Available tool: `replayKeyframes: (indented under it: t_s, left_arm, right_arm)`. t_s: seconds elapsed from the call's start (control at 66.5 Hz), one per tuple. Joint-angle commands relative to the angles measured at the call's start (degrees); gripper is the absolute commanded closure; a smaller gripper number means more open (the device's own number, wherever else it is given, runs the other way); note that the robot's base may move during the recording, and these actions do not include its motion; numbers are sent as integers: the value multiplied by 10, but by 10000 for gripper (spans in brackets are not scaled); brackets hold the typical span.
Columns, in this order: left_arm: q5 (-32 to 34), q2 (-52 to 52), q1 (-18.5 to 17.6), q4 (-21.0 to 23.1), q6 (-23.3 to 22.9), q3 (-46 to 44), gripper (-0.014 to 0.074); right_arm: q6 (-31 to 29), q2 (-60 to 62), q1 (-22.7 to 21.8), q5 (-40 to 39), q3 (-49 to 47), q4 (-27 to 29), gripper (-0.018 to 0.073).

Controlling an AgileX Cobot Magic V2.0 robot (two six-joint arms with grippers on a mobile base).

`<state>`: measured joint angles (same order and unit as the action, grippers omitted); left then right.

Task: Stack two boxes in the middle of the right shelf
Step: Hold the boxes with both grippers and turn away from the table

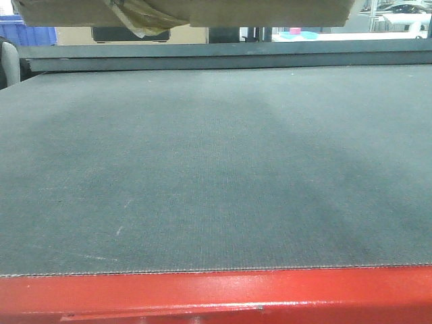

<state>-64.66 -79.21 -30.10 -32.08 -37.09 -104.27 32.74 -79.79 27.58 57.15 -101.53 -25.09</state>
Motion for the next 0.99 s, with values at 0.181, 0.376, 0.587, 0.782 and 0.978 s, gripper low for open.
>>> replayKeyframes:
  t_s: [0.181, 0.376, 0.587, 0.782, 0.978]
  left_arm:
    - [13, 7, 1, -21, -6, -9, 707]
    - [13, 7, 1, -21, -6, -9, 707]
    - [13, 7, 1, -21, -6, -9, 707]
    - [13, 6, 1, -21, -6, -9, 707]
    - [13, 6, 1, -21, -6, -9, 707]
  right_arm:
    - [2, 9, -5, -28, -8, -32, 724]
    - [2, 9, -5, -28, -8, -32, 724]
    - [2, 9, -5, -28, -8, -32, 724]
    - [2, 9, -5, -28, -8, -32, 724]
    - [2, 9, -5, -28, -8, -32, 724]
